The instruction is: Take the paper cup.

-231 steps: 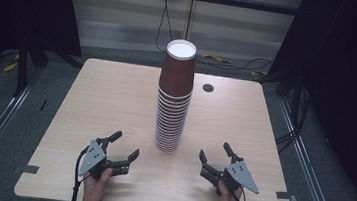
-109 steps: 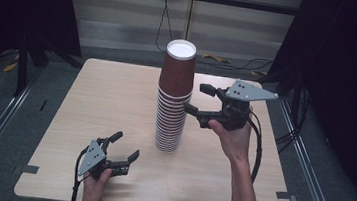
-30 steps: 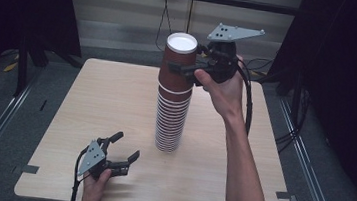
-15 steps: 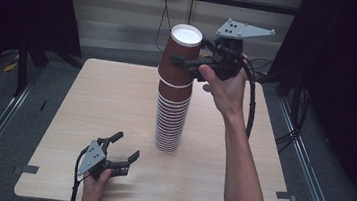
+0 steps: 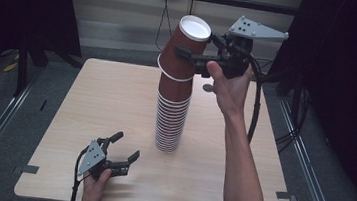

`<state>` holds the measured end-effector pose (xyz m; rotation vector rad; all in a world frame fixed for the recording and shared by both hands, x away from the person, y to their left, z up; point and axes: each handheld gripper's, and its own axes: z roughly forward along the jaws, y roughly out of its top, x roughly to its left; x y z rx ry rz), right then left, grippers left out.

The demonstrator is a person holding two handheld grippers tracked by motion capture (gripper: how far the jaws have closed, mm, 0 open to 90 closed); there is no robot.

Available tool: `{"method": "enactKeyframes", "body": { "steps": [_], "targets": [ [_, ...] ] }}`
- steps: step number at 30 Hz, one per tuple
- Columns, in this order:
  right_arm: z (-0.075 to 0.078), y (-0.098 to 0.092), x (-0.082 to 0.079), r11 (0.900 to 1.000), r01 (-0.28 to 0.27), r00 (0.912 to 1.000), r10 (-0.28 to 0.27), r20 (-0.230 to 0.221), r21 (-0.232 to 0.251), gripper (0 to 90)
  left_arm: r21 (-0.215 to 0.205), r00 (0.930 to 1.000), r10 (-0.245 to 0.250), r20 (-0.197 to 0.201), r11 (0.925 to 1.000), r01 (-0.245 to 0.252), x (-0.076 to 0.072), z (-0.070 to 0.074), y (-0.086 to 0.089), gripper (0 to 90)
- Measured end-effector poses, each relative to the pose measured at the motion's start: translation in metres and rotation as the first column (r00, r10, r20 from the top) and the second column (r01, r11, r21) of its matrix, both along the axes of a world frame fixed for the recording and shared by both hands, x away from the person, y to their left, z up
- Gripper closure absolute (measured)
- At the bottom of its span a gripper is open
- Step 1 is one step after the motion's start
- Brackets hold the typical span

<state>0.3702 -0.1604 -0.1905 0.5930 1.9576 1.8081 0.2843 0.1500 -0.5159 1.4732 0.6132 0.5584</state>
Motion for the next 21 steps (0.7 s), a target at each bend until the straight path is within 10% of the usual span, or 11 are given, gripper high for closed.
{"method": "enactKeyframes", "body": {
  "steps": [21],
  "targets": [
    [0.006,-0.0094,-0.0064,0.996,0.005,0.9987,-0.01,0.049,0.091,20.6,0.0,1.0,0.0,0.0,1.0,0.0,-0.0001,0.0,0.0,15.5]
  ]
}}
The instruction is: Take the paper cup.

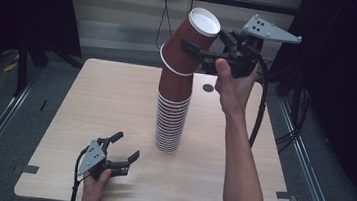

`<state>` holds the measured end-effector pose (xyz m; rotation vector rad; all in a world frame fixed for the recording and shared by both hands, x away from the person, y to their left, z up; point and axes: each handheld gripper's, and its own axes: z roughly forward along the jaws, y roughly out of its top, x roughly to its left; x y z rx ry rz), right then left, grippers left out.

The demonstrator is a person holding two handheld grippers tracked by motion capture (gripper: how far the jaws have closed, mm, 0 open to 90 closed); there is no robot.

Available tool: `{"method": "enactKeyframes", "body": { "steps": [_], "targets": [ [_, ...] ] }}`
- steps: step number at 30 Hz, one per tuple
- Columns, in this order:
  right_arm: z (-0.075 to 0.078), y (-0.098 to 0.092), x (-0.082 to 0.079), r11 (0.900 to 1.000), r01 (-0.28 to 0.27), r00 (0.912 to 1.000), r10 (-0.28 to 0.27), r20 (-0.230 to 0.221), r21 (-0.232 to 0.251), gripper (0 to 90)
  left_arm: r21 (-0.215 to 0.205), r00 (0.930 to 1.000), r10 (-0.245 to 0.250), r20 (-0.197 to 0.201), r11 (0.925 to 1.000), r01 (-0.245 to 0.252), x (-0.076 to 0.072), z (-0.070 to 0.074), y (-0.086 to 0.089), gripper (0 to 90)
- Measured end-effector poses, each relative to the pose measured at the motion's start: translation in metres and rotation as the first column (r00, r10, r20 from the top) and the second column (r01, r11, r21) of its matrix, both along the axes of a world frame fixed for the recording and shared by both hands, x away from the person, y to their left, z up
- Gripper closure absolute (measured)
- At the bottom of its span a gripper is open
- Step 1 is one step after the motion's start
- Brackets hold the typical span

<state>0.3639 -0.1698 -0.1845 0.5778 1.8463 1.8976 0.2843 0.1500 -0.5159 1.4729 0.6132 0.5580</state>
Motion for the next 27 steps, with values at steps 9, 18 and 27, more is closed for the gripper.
{"method": "enactKeyframes", "body": {
  "steps": [9,18,27],
  "targets": [
    [-0.004,0.006,0.001,0.999,0.008,0.9999,-0.009,-0.012,-0.031,20.5,0.0,1.0,0.0,0.0,1.0,0.0,0.0,0.0,0.0,15.5],
    [-0.005,0.008,0.002,0.999,0.015,0.9999,-0.015,-0.002,-0.03,20.6,0.0,1.0,0.0,0.0,1.0,0.0,0.0,0.0,0.0,15.5],
    [0.0,-0.004,-0.004,0.999,0.02,0.9992,-0.022,0.034,0.039,20.7,0.0,1.0,0.0,0.0,1.0,0.0,0.0,0.0,0.0,15.5]
  ]
}}
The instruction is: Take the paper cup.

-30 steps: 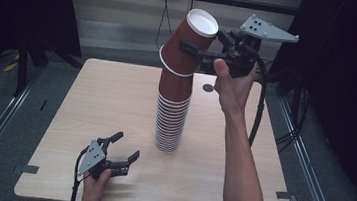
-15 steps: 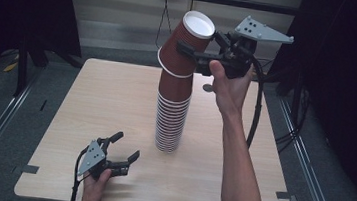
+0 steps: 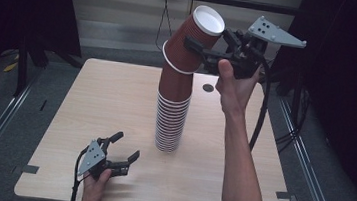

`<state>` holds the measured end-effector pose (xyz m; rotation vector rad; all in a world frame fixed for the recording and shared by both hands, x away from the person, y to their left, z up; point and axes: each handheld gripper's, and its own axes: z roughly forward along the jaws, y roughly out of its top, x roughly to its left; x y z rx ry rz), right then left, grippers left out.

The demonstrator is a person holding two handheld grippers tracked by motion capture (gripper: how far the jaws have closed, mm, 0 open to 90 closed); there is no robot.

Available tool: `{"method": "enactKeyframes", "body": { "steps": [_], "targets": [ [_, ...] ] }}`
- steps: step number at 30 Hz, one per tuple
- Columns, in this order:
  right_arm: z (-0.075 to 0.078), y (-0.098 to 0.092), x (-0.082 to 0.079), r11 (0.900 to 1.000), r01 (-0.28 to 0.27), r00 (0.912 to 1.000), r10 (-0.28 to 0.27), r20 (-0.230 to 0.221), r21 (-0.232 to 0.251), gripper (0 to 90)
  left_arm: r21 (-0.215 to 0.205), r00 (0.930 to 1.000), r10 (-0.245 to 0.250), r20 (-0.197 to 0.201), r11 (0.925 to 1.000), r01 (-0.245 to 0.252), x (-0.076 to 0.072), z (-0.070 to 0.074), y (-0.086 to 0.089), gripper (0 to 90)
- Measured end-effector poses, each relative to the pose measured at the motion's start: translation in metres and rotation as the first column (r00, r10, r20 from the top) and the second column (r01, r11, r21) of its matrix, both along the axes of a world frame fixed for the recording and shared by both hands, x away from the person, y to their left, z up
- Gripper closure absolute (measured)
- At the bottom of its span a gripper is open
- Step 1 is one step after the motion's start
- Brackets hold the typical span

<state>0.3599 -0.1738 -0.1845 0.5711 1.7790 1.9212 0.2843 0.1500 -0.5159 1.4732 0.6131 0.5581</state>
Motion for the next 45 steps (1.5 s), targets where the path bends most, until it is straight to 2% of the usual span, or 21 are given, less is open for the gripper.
{"method": "enactKeyframes", "body": {
  "steps": [7,16,25,31,39,45],
  "targets": [
    [0.003,-0.009,-0.005,0.999,0.005,0.9998,-0.006,0.018,0.037,20.7,0.0,1.0,0.0,0.0,1.0,0.0,0.0,0.0,0.0,15.5],
    [0.002,-0.029,-0.013,0.997,0.027,0.9994,-0.028,0.019,0.073,20.6,0.0,1.0,0.0,0.0,1.0,0.0,0.0,0.0,0.0,15.5],
    [-0.001,-0.045,-0.024,0.996,0.046,0.9987,-0.047,0.02,0.075,20.6,0.0,1.0,0.0,0.0,1.0,0.0,0.0,0.0,0.0,15.5],
    [-0.01,-0.055,-0.031,0.996,0.04,0.9991,-0.041,0.008,0.078,20.6,0.0,1.0,0.0,-0.001,1.0,0.0,0.0,0.0,0.0,15.5],
    [-0.019,-0.071,-0.042,0.996,0.061,0.9981,-0.061,0.001,0.072,20.6,0.0,1.0,0.0,0.0,1.0,0.0,0.0,0.0,0.0,15.5],
    [-0.036,-0.073,-0.048,0.996,0.057,0.9981,-0.055,-0.026,0.07,20.6,0.0,1.0,0.0,0.0,1.0,0.0,0.0,0.0,0.0,15.4]
  ]
}}
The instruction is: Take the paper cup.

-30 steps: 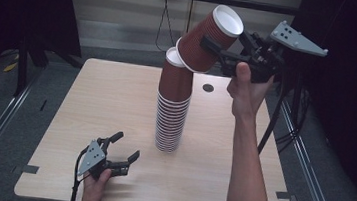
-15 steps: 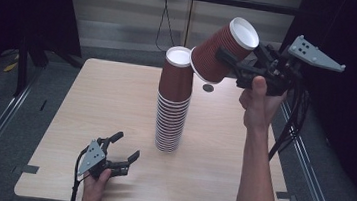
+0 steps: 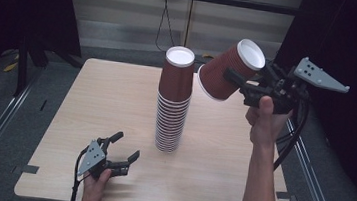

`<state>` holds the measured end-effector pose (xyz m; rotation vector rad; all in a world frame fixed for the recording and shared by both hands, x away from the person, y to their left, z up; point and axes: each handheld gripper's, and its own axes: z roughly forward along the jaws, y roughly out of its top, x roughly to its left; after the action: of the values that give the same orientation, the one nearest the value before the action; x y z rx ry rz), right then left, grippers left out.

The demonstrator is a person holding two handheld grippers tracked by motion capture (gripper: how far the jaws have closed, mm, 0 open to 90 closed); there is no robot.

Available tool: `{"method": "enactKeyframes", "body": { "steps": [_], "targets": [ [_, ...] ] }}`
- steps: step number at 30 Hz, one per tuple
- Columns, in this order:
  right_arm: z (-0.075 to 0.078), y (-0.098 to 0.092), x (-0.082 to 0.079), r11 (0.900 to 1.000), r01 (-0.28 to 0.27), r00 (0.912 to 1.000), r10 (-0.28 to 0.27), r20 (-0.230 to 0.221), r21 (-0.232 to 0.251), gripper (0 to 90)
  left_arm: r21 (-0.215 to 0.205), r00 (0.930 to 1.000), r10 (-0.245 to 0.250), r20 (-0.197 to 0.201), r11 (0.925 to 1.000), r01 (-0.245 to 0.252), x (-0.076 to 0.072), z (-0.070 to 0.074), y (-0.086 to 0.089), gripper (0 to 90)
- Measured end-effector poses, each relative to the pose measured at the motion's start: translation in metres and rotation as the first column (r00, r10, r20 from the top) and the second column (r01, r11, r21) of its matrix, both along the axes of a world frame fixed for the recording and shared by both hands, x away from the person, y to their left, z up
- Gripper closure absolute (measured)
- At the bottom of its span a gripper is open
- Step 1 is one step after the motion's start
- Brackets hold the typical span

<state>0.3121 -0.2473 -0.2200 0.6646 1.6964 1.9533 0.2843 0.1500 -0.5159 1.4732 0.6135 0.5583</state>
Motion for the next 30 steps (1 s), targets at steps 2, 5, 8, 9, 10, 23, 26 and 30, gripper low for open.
{"method": "enactKeyframes", "body": {
  "steps": [2,5,8,9,10,23,26,30],
  "targets": [
    [-0.006,0.0,-0.001,1.0,0.0,1.0,0.0,-0.007,-0.002,20.6,0.0,1.0,0.0,0.0,1.0,0.0,0.0,0.0,0.0,15.5],
    [-0.012,-0.001,-0.001,1.0,0.0,0.9999,0.0,-0.014,0.0,20.7,0.0,1.0,0.0,0.0,1.0,0.0,0.0,0.0,0.0,15.4],
    [-0.019,-0.003,-0.002,1.0,0.001,0.9997,-0.001,-0.026,0.0,20.7,0.0,1.0,0.0,0.0,1.0,0.0,0.0,0.0,0.0,15.4],
    [-0.022,-0.003,-0.002,1.0,0.001,0.9995,-0.001,-0.032,0.001,20.7,0.0,1.0,0.001,0.0,1.0,-0.001,0.0,0.0,0.0,15.4],
    [-0.024,-0.004,-0.001,1.0,0.0,0.9993,0.0,-0.037,0.0,20.6,0.001,1.0,0.003,-0.001,1.0,-0.003,0.0,0.0,0.0,15.3],
    [-0.053,-0.003,-0.001,0.999,0.011,0.9946,-0.015,-0.103,-0.046,20.7,0.022,1.0,0.001,-0.008,0.9998,-0.001,0.0,0.001,-0.001,15.7],
    [-0.06,-0.004,-0.002,0.999,0.01,0.9934,-0.015,-0.114,-0.044,20.7,0.053,0.9999,0.0,-0.016,0.9986,0.001,0.002,0.002,-0.004,15.6],
    [-0.069,-0.003,-0.004,0.998,0.009,0.9909,-0.017,-0.134,-0.064,20.7,0.049,0.9995,-0.014,-0.027,0.9987,0.016,0.002,0.006,-0.009,16.1]
  ]
}}
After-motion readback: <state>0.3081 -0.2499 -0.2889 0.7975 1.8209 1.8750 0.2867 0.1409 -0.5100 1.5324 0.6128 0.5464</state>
